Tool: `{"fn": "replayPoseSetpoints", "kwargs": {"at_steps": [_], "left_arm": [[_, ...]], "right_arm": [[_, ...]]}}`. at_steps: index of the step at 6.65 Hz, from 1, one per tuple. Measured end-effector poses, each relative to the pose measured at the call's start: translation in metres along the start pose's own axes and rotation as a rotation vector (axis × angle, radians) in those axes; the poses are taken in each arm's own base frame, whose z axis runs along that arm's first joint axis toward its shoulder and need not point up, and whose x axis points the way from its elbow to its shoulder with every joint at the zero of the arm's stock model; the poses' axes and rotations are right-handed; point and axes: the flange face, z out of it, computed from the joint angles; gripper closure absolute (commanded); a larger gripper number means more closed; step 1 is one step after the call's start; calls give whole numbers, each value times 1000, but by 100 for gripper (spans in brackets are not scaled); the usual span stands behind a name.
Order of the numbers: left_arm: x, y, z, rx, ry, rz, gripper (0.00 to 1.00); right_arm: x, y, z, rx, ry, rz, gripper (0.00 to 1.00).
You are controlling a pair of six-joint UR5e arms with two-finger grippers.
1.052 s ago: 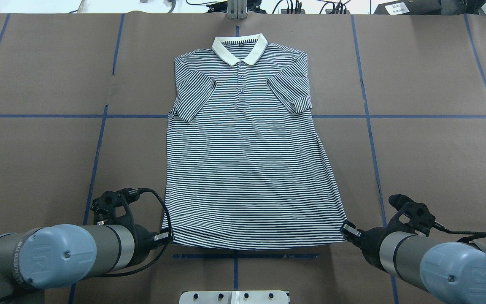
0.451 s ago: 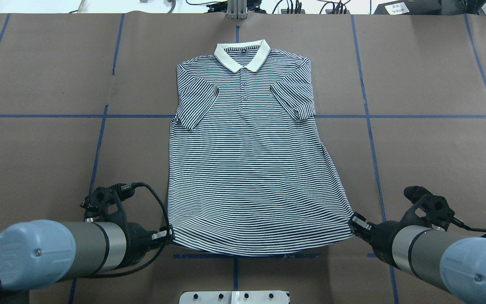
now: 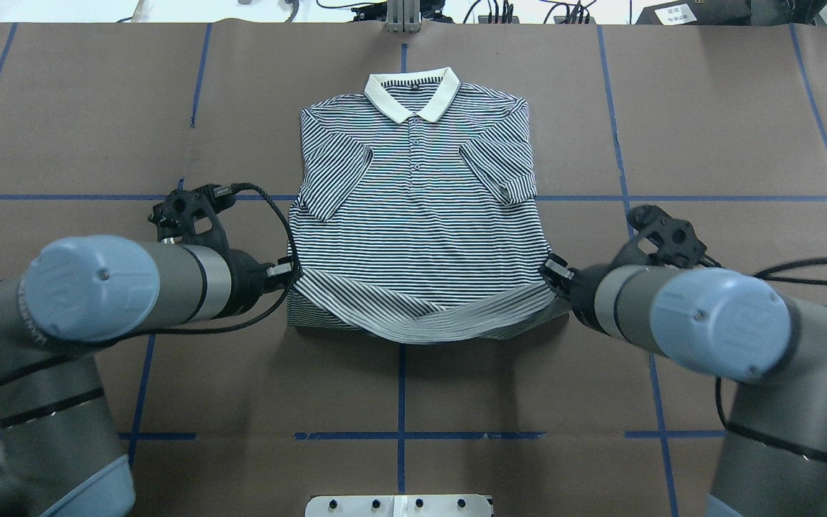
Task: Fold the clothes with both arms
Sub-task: 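Lift the hem with both grippers and fold it up toward the collar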
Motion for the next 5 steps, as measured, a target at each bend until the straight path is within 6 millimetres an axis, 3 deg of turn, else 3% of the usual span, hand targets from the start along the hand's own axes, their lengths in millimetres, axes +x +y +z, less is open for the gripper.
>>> {"fn": "replayPoseSetpoints", "kwargs": {"at_steps": [1, 3, 4, 5], "left_arm": [[7, -41, 26, 55, -30, 26, 100], [3, -117, 81, 144, -58, 63, 100], [-1, -147, 107, 174, -64, 75, 100], [-5, -165, 127, 190, -74, 80, 100]], "right_arm": [[-35, -37, 29, 33, 30, -11, 100], [-97, -110, 93, 103, 91, -10, 100], [-123, -143, 126, 128, 112, -5, 100], [-141, -168, 155, 143, 127, -6, 100]]}}
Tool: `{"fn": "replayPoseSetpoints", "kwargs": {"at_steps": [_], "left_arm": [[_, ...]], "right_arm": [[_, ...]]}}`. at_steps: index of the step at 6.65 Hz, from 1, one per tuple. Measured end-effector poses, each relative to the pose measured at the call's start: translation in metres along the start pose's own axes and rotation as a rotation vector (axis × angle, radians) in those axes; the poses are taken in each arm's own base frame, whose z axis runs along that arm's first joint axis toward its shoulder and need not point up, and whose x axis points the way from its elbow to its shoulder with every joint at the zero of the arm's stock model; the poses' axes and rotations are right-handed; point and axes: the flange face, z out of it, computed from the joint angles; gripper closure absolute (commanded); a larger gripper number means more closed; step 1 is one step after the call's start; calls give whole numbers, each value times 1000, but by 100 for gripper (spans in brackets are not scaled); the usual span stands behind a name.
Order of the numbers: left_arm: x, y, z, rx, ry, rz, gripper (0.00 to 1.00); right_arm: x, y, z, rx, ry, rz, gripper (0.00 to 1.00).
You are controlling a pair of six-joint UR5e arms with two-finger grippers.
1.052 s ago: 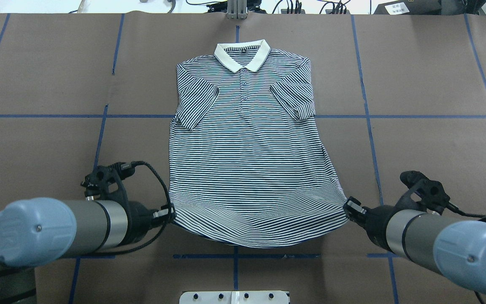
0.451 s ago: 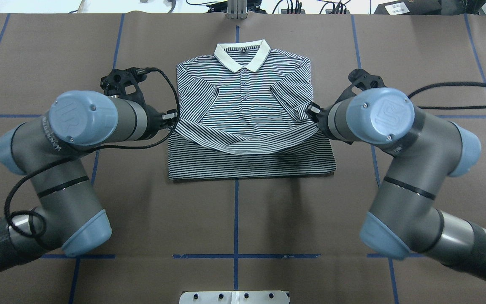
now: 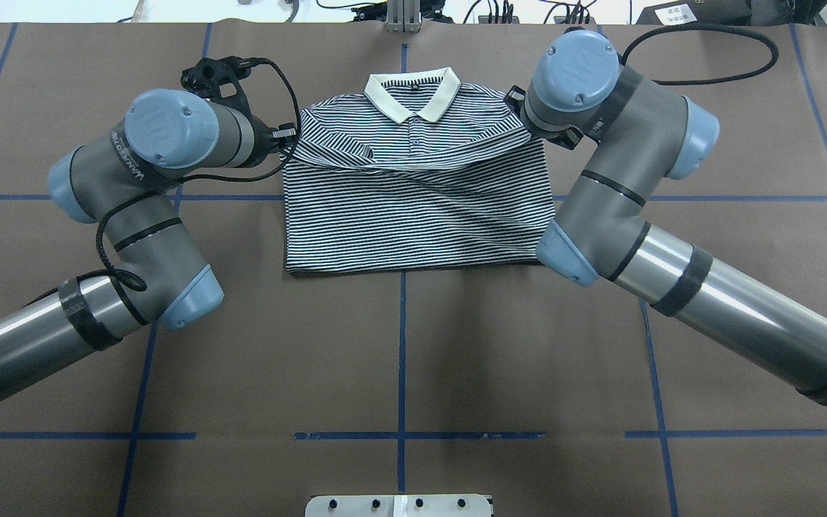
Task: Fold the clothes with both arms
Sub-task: 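Release the hem and hold both grippers above the folded shirt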
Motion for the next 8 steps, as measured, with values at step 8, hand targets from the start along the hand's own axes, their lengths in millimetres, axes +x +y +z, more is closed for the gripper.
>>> {"fn": "replayPoseSetpoints", "kwargs": {"at_steps": [8], "left_arm": [[-16, -28, 62, 37, -4, 49, 100]], "right_arm": [[-19, -34, 82, 23, 40, -24, 100]]}}
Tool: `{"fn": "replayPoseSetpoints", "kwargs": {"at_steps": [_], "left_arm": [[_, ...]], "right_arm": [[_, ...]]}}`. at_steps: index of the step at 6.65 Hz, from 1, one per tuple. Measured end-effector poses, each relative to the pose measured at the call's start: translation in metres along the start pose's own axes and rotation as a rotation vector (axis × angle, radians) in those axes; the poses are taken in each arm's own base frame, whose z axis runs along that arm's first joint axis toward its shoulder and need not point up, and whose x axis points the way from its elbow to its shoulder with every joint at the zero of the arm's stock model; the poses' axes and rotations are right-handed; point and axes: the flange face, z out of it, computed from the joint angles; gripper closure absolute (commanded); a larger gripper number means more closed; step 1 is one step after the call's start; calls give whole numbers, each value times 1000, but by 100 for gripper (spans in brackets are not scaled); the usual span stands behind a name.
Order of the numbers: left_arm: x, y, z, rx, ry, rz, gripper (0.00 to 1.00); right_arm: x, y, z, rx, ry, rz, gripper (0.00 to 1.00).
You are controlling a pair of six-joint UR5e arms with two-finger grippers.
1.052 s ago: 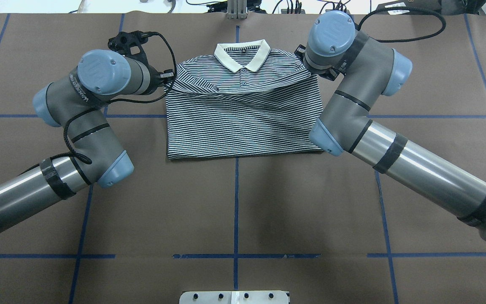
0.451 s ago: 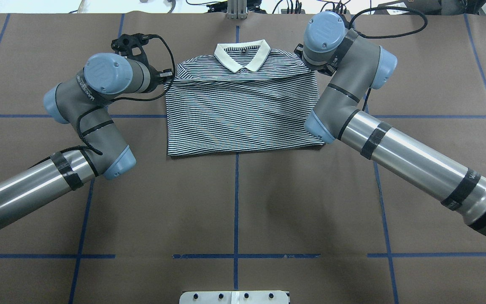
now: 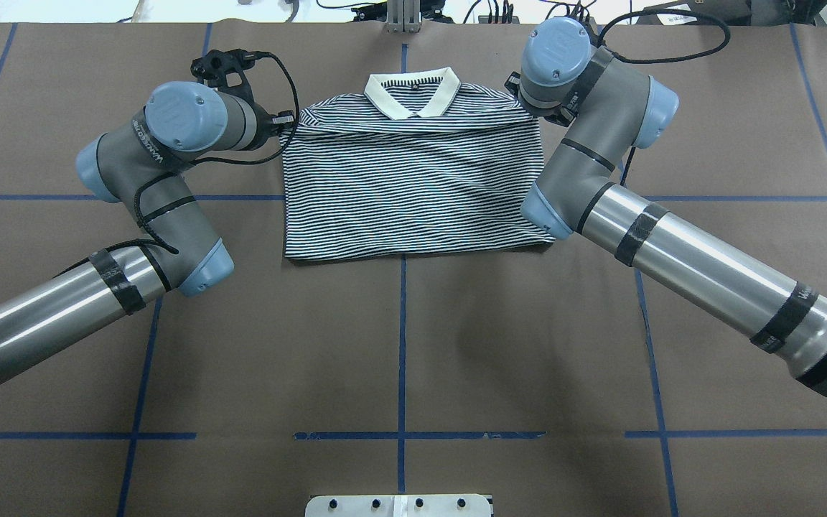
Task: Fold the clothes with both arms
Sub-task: 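Release the hem and hold both grippers above the folded shirt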
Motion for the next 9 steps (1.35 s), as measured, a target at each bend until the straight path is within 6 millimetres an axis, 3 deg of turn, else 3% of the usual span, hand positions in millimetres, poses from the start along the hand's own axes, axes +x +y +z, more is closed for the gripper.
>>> {"fn": "replayPoseSetpoints", "kwargs": {"at_steps": [1, 4, 5, 6, 7, 8, 9], "left_arm": [[-1, -4, 1, 4, -3, 5, 100], [8, -8, 9, 0, -13, 8, 87], [10, -8, 13, -2, -19, 8, 71], [9, -8, 17, -4, -26, 8, 56], [9, -8, 21, -5, -28, 8, 49], [9, -8, 22, -5, -26, 8, 47], [12, -9, 21, -3, -15, 6, 46]], "right_arm": [[-2, -1, 0, 1, 1, 1, 100], [-2, 3, 6, 4, 13, -3, 100], [-1, 5, 9, 7, 19, -6, 91], [0, 8, 12, 8, 24, -9, 66], [1, 10, 13, 8, 26, -11, 45], [1, 10, 14, 8, 26, -11, 28], [-1, 10, 11, 7, 11, -9, 0]]}}
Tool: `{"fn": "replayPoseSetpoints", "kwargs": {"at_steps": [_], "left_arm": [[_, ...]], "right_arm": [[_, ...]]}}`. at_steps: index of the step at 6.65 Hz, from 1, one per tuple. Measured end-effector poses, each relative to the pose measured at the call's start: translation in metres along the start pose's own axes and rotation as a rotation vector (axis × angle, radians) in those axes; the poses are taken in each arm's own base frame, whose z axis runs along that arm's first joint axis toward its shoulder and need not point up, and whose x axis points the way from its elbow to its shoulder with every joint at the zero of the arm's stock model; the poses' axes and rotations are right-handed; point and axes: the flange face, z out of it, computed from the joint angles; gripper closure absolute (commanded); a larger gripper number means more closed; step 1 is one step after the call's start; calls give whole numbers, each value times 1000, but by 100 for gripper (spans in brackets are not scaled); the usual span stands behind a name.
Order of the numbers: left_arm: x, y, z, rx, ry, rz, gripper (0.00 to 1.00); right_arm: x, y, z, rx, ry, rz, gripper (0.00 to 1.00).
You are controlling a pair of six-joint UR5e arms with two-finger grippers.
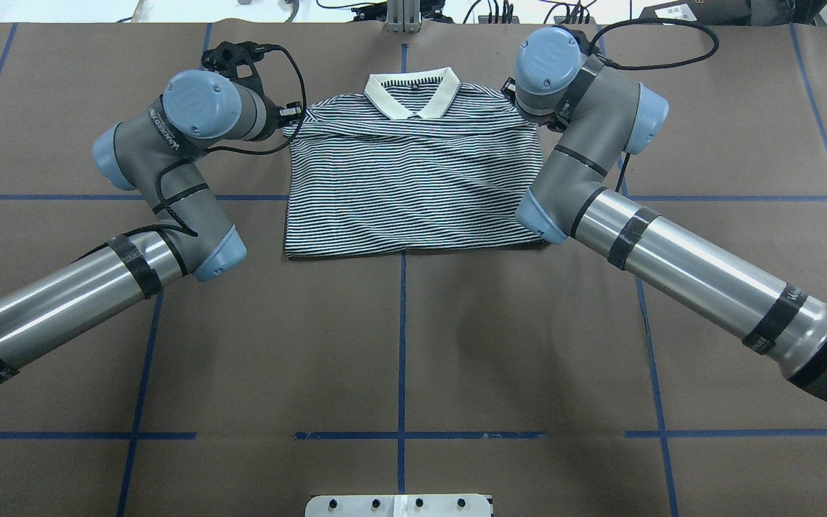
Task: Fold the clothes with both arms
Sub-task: 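Release the hem and hold both grippers above the folded shirt, then move the right gripper to the folded shirt's corner nearest it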
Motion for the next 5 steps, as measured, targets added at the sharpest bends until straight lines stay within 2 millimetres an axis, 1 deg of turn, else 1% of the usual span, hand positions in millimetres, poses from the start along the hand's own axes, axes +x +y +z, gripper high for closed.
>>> {"fn": "replayPoseSetpoints", "kwargs": {"at_steps": [1, 2, 3, 4, 5], "left_arm": [[3, -2, -4, 7, 23, -3, 45], [7, -5, -10, 16, 50, -6, 44], [10, -6, -16, 23, 71, -7, 43], [10, -6, -22, 27, 85, -8, 43], [9, -5, -24, 28, 91, -8, 43]], "right_arm": [[0, -4, -9, -4, -40, 8, 0], [9, -6, -22, -15, -82, 16, 0], [30, -5, -37, -45, -116, 27, 0], [66, 6, -51, -88, -142, 39, 0], [107, 26, -63, -126, -154, 53, 0]]}}
